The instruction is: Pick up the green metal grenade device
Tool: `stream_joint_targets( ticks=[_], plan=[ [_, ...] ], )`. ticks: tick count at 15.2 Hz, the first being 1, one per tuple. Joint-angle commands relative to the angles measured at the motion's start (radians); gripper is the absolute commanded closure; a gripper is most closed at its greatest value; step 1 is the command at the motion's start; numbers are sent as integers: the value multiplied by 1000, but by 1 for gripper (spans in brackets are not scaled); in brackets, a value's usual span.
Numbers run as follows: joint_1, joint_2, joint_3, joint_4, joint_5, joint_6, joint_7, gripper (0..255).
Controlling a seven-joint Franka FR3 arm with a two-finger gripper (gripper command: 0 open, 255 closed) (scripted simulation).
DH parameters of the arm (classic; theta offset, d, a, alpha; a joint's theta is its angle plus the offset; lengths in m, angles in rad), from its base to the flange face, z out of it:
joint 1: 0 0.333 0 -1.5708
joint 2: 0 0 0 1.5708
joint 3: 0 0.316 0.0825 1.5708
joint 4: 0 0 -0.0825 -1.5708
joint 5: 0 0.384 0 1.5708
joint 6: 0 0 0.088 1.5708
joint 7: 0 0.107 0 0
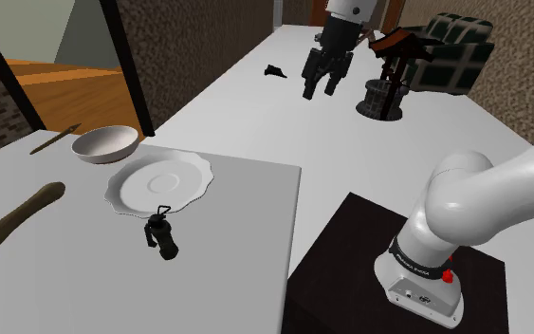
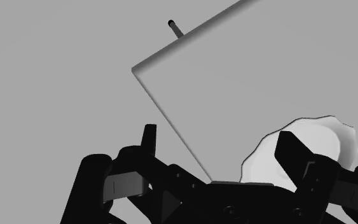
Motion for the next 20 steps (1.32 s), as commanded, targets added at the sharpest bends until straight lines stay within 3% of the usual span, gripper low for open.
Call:
stream_joint_targets(
  ticks=[1, 12, 20],
  plan=[
    [0, 0, 0, 0, 0, 0, 0, 0],
    [73, 192, 253, 48, 58, 128, 238, 0],
    [99, 414, 428, 171, 28, 202, 426, 0]
  ],
)
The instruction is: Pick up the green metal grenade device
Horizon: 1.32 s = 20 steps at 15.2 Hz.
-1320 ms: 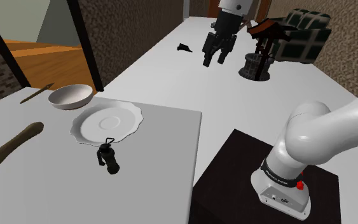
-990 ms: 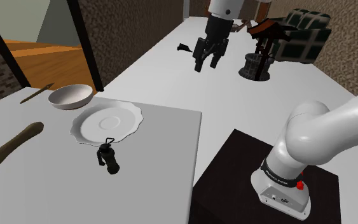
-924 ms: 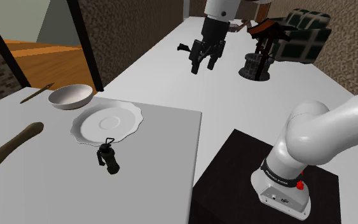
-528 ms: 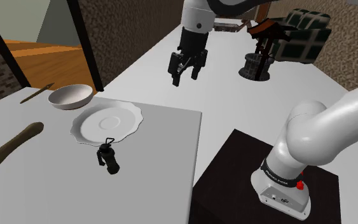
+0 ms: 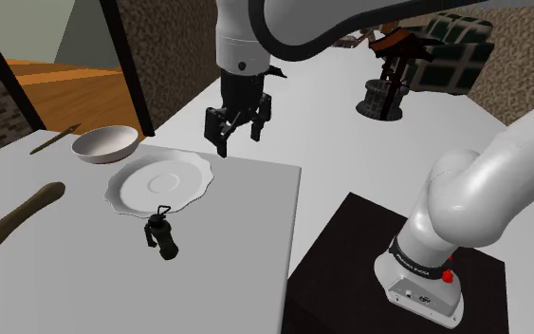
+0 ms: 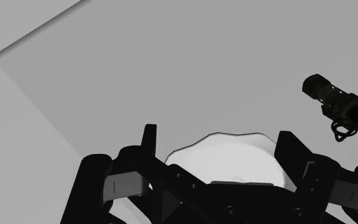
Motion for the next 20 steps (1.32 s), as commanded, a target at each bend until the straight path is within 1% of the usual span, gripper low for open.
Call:
stream_joint_targets(
  ticks=[1, 4, 8, 11, 14, 15, 20],
  plan=[
    [4, 65, 44, 38, -19, 18, 52, 0],
    [10, 168, 106, 106, -61, 34, 133, 0],
    [29, 322, 177, 214, -144, 39, 250, 0],
    [59, 450, 216, 310, -222, 28, 340, 0],
    [108, 583, 236, 420, -306, 3, 424, 0],
    [116, 597, 235, 433, -314, -1, 432, 0],
    [119, 615, 230, 386, -329, 60, 445, 0]
  ],
)
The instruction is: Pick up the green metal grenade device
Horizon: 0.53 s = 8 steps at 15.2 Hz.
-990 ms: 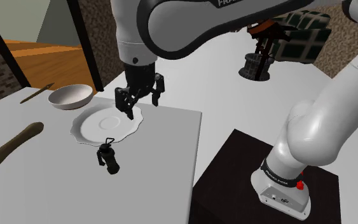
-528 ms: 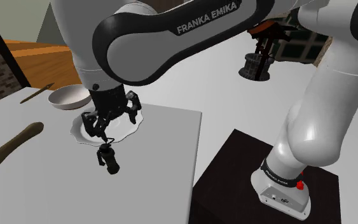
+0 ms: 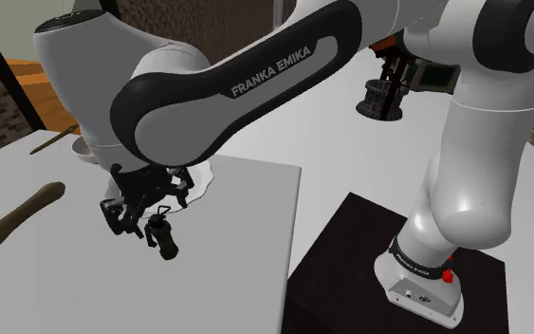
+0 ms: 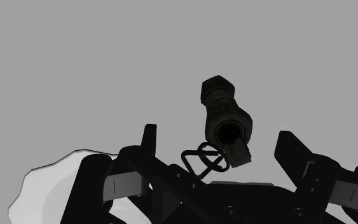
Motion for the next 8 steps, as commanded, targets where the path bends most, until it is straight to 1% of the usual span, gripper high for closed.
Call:
stream_joint_targets(
  ticks=[1, 2, 4, 5, 8],
  plan=[
    [2, 12, -2, -16, -9, 25, 7, 0],
    [2, 19, -4, -29, -14, 44, 12, 0],
    [2, 19, -4, -29, -14, 44, 12, 0],
    [2, 18, -4, -30, -14, 44, 11, 255],
    [2, 17, -4, -31, -14, 44, 10, 255]
  ],
)
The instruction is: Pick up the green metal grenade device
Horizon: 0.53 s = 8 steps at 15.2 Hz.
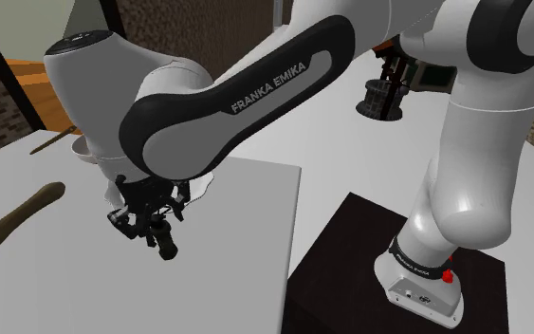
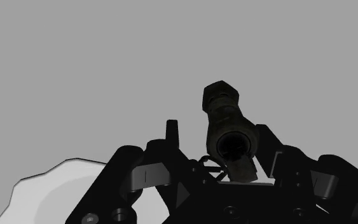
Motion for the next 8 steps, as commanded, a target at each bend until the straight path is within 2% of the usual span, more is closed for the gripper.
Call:
stream_joint_targets(
  ticks=[1, 8],
  plan=[
    [0, 0, 0, -1, 0, 0, 0, 255],
    [0, -7, 2, 18, 6, -25, -5, 255]
  ],
)
